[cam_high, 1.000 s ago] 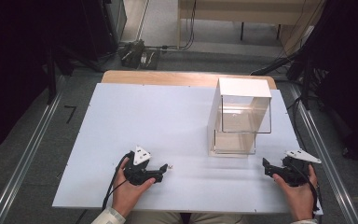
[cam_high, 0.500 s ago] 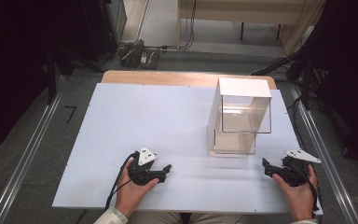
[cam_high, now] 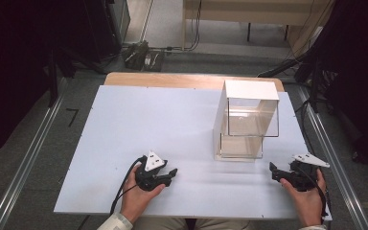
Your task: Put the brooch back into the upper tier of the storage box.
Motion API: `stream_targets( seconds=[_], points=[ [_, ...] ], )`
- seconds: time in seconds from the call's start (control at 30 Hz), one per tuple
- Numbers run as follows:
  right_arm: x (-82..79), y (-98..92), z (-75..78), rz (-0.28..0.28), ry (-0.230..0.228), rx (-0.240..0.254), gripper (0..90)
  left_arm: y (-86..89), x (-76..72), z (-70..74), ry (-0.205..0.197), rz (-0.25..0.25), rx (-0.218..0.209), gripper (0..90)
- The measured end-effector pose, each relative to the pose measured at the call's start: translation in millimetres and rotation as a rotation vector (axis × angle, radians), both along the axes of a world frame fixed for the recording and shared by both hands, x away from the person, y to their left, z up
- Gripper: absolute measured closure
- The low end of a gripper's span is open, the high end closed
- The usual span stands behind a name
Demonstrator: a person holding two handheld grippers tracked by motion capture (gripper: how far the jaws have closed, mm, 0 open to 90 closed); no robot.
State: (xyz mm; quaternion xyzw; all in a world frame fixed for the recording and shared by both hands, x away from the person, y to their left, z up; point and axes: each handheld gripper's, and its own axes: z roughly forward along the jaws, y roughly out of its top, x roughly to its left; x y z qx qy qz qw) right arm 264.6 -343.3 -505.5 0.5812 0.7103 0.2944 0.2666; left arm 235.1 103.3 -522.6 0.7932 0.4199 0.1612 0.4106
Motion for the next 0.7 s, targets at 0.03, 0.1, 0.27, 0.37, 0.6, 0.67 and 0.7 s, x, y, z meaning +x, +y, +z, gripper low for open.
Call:
stream_targets(
  seconds=[0.03, 0.1, 0.27, 0.37, 0.6, 0.67, 0.7],
  points=[
    [0.0, 0.0, 0.0, 0.0, 0.0, 0.0, 5.8, -0.4, -0.1, 0.0, 0.0, -0.003, 0.0, 54.0],
    [0.1, 0.0, -0.1, 0.0, 0.001, -0.001, 5.8, -0.9, -0.2, -0.1, 0.001, -0.008, 0.0, 56.8],
    [0.2, 0.2, -0.3, 0.001, 0.002, -0.002, 5.8, -1.3, 0.2, -0.2, 0.006, -0.018, 0.004, 64.2],
    [0.3, 0.1, -0.3, 0.001, 0.002, -0.003, 5.8, -1.7, 0.9, -0.3, 0.008, -0.019, 0.004, 66.5],
    [0.4, 0.2, -0.4, 0.003, 0.004, -0.001, 5.9, -4.9, 1.7, 0.0, 0.006, -0.04, 0.017, 75.1],
    [0.5, 0.2, -0.4, 0.003, 0.004, -0.002, 5.9, -6.1, 2.1, -0.2, 0.004, -0.045, 0.013, 77.4],
    [0.4, 0.3, -0.3, 0.002, 0.004, -0.001, 5.9, -6.9, 1.9, -0.2, 0.003, -0.049, 0.013, 79.3]
  ],
)
